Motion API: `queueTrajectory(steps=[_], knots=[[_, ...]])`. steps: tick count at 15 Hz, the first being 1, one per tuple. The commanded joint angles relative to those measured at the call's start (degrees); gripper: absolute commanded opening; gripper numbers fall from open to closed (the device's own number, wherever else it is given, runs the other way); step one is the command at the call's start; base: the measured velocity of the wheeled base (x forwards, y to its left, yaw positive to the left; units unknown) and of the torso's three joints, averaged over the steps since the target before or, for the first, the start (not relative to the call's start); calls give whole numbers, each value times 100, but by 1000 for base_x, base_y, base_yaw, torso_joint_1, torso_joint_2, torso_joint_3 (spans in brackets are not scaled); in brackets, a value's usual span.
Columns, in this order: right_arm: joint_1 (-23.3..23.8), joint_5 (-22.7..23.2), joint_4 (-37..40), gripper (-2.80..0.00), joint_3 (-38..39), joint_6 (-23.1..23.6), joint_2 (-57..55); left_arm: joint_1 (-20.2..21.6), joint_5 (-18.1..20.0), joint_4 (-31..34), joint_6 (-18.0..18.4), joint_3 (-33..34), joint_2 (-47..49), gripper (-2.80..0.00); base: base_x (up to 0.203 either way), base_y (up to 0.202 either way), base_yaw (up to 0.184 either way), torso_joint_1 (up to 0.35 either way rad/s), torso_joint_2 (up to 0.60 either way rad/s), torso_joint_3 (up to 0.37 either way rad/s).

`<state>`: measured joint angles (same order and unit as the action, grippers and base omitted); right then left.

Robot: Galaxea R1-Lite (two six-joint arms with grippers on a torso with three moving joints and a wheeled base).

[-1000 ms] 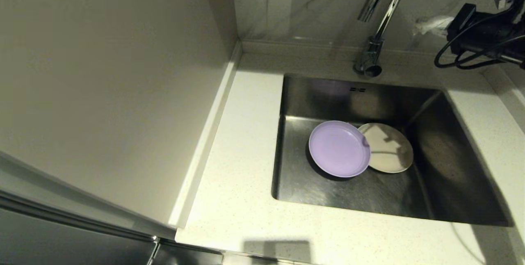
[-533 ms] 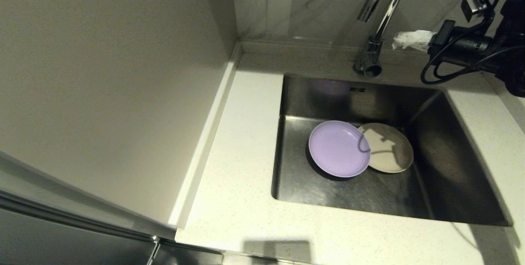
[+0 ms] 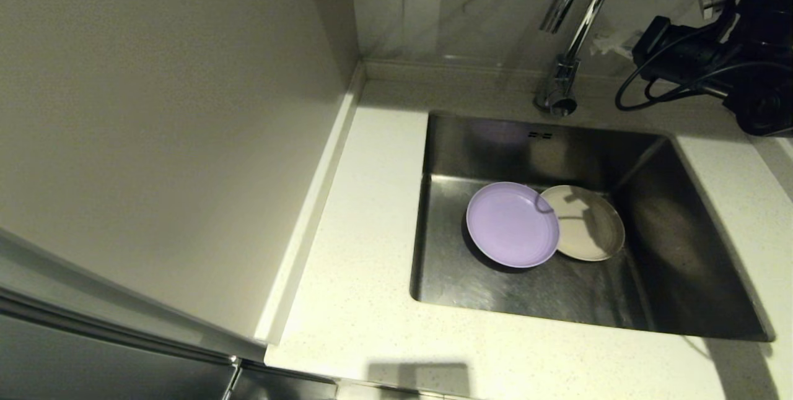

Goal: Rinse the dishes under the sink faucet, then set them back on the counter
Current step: Turn on the faucet

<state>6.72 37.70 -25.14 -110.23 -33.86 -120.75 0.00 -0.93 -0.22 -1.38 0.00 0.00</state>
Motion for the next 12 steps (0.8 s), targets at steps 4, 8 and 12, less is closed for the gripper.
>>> queueTrajectory(steps=[4, 8, 12], knots=[[-121, -88, -104, -280, -288, 503, -501, 0, -4, -4, -3, 0, -9, -280, 0, 0, 0, 0, 0, 0], [-197, -48, -242, -280, -288, 503, -622, 0, -4, -4, -3, 0, -9, -280, 0, 0, 0, 0, 0, 0], [-35, 994, -238, -280, -285, 716, -658, 0, -4, -4, -3, 0, -9, -280, 0, 0, 0, 0, 0, 0]])
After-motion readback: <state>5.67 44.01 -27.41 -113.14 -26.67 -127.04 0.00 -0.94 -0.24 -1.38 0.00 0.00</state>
